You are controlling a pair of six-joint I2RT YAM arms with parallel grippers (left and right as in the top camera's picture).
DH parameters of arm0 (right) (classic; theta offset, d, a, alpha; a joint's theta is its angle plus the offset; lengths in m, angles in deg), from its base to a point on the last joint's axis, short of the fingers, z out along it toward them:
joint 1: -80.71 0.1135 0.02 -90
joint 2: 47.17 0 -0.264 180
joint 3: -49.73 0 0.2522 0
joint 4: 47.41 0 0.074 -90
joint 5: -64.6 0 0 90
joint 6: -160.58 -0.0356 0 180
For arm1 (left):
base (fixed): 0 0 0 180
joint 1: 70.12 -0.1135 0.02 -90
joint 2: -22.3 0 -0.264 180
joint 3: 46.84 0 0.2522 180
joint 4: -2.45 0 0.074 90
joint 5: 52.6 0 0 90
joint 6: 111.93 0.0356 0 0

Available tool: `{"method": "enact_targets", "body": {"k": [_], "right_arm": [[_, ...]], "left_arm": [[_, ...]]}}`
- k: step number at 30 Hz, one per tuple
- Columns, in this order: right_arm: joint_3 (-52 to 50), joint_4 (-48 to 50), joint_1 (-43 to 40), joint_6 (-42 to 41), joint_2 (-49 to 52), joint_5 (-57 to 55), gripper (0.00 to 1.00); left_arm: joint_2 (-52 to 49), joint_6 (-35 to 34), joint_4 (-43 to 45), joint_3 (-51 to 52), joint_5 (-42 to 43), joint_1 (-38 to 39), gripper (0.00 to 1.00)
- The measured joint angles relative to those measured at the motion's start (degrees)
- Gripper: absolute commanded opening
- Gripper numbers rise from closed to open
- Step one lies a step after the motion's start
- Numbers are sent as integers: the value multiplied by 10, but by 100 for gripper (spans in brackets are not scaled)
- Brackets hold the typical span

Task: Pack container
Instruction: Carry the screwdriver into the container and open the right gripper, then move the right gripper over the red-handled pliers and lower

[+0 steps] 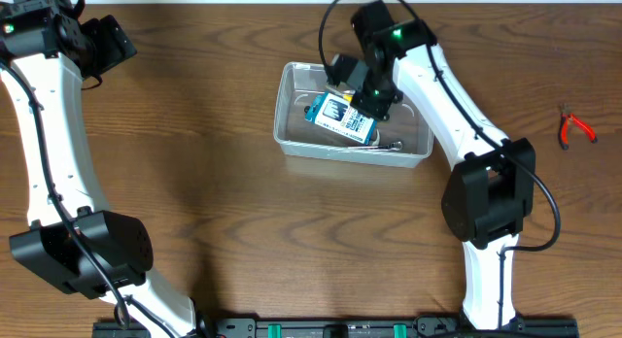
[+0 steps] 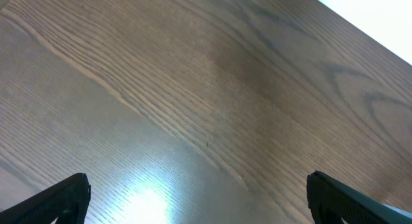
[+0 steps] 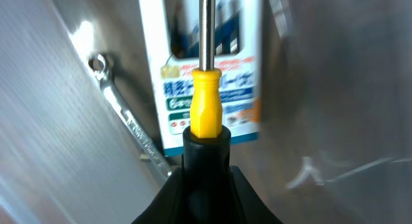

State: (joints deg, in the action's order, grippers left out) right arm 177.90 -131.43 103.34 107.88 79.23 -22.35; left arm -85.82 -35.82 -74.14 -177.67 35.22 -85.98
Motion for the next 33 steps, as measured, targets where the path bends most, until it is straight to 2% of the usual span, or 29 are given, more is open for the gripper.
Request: {"method": "enact_targets", "body": {"k": [1,2,6,8,17,20,25,28,33], "right_arm": [[-9,3,0,0,0,0,8],[-20,10,0,0,0,0,18],[-56,26,0,-2,0,1,40],[-66,28,0,-3,0,2,44],[-42,21,0,-36,0,2,51],[33,2,-1,-70,0,-8,66],[163,-43,-23,-118,-15,-64,72],[199,-75,-79,-151,-34,-86,73],[196,-106,-223,-203,-39,-108,72]], "left_arm": [[0,0,0,0,0,0,98],[0,0,0,0,0,0,98],[0,0,0,0,0,0,98],[0,0,0,0,0,0,98],[0,0,0,0,0,0,98],[0,0,0,0,0,0,98],[0,0,0,0,0,0,98],[0,0,0,0,0,0,98],[0,0,0,0,0,0,98]]}}
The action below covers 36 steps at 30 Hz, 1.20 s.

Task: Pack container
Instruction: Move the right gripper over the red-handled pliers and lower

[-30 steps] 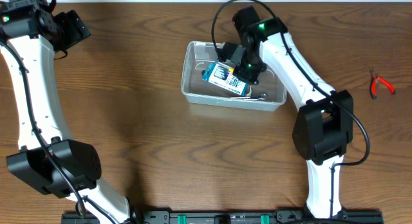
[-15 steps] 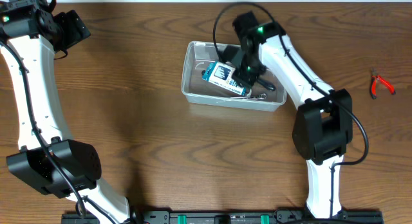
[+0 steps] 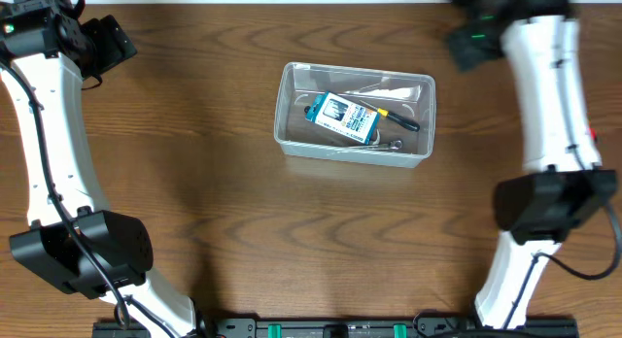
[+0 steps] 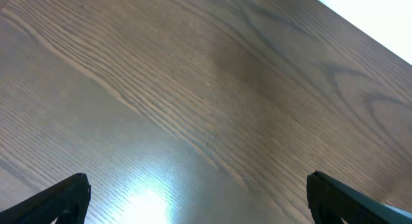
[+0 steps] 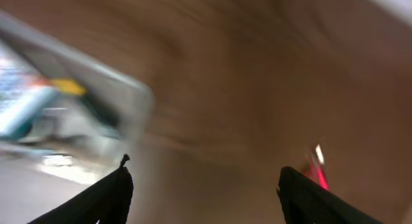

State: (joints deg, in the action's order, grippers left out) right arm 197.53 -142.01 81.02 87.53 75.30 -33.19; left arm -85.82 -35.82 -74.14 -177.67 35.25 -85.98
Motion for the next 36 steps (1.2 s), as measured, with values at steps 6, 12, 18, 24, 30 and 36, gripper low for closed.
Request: {"method": "enact_targets", "body": {"k": [6,12,18,24,30,36], "right_arm": [[-29,4,-143,-13,0,-12,71],[-99,49,-233,-9,0,-8,70],[-209,122,-296,25,0,49,70],[-328,229,-332,61,1,108,67],[-412,317,-334,90,1,125,67],[-441,362,-334,99,1,130,67]], "left_arm": [[0,0,0,0,0,0,98],[0,0,0,0,0,0,98],[0,0,0,0,0,0,98],[0,0,0,0,0,0,98],[0,0,0,0,0,0,98],[0,0,0,0,0,0,98]]}}
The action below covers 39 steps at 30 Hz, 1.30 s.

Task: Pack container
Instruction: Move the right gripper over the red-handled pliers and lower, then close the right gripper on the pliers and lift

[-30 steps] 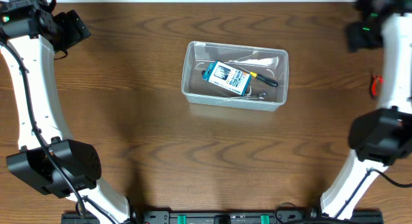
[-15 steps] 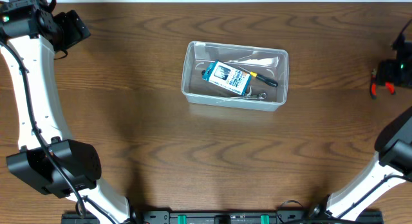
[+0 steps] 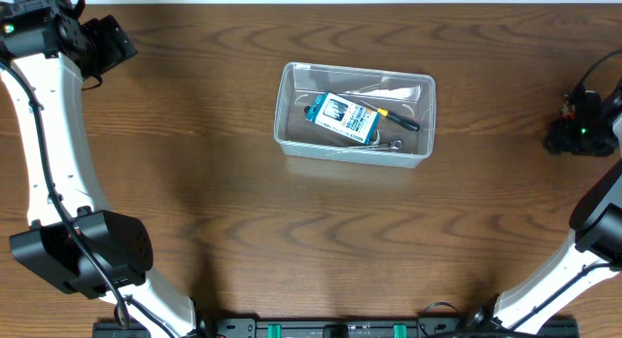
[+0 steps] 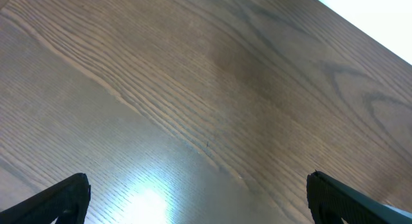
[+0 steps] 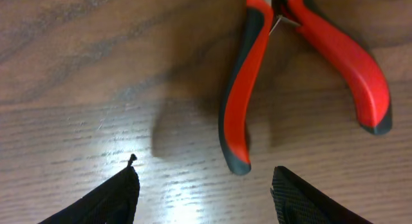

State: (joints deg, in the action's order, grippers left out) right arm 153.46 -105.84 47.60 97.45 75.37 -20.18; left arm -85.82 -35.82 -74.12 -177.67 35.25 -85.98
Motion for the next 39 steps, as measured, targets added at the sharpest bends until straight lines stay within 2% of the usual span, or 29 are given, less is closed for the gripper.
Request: {"method": "enact_targets", "body": {"k": [17,39], "right_arm": [[0,66,0,-18,0,-9,66],[0,94,14,-35,27,-12,64]], "left_arm": [[0,0,0,0,0,0,98],[0,0,0,0,0,0,98]]}}
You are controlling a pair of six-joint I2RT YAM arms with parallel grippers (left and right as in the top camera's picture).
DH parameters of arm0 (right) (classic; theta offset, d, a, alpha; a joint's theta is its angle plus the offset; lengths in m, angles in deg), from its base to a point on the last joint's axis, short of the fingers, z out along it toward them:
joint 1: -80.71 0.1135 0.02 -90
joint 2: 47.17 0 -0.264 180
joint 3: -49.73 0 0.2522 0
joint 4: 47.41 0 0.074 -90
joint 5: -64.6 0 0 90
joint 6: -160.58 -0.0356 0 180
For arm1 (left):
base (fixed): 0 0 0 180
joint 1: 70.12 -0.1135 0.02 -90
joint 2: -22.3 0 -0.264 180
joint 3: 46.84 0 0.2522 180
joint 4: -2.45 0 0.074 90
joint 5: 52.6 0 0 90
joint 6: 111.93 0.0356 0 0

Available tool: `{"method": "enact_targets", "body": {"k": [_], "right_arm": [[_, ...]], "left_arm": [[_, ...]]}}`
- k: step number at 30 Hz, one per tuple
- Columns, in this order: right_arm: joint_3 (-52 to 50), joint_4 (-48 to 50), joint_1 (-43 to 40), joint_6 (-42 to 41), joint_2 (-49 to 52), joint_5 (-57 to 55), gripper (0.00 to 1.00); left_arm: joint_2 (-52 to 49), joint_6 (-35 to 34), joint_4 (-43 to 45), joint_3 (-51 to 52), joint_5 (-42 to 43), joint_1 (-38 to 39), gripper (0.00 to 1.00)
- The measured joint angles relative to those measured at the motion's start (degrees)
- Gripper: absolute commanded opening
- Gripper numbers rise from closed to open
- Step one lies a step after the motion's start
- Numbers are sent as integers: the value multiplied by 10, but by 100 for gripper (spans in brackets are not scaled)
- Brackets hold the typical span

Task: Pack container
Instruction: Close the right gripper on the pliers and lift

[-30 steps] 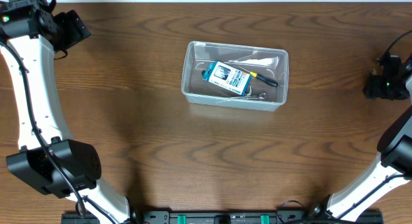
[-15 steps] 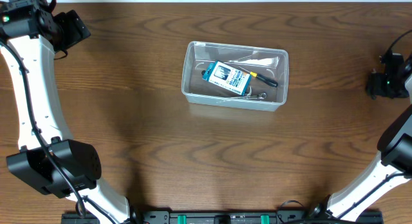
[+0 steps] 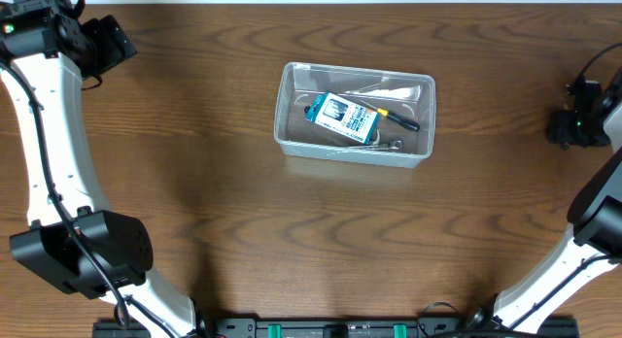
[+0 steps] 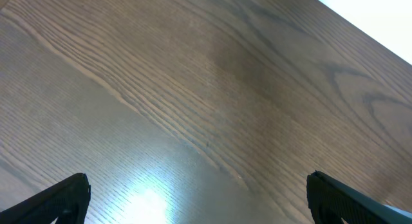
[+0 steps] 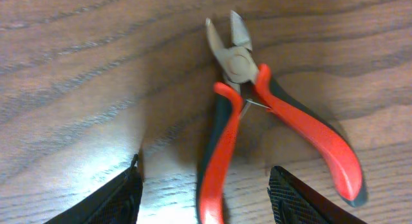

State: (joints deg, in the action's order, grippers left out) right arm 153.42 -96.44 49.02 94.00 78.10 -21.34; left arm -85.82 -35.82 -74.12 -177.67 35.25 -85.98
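A clear plastic container point(image 3: 284, 110) sits mid-table holding a blue-and-white package point(image 3: 342, 117), a yellow-handled screwdriver point(image 3: 398, 118) and a wrench point(image 3: 387, 144). Red-handled pliers point(image 5: 239, 66) lie on the wood at the far right, head pointing away. My right gripper point(image 5: 206, 188) is open low over them, the pliers' left handle point(image 5: 219, 159) between its fingers point(image 5: 119, 198). In the overhead view the right gripper point(image 3: 570, 125) hides the pliers. My left gripper point(image 4: 199, 198) is open over bare wood at the far left point(image 3: 115, 42).
The wooden table point(image 3: 194, 183) ends at a white strip along its far edge. The right arm reaches to the table's right edge. A dark rail runs along the near edge.
The right gripper has shifted along the pliers: their head is now in view and one handle lies between the open fingers. The left arm has not moved.
My right gripper was in the container, shut on the yellow-handled screwdriver. Then the screwdriver lay in the container and the gripper was open, off to the right. Then it hung open over the pliers at the far right, and now straddles one handle.
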Motion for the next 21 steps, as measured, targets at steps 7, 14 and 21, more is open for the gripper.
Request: {"method": "enact_targets", "body": {"k": [7,14,21], "right_arm": [[0,2,5,-17,4,-5,60],[0,0,5,-39,4,-17,41],[0,-9,5,-49,4,-23,27]], "left_arm": [[0,0,0,0,0,0,98],[0,0,0,0,0,0,98],[0,0,0,0,0,0,98]]}}
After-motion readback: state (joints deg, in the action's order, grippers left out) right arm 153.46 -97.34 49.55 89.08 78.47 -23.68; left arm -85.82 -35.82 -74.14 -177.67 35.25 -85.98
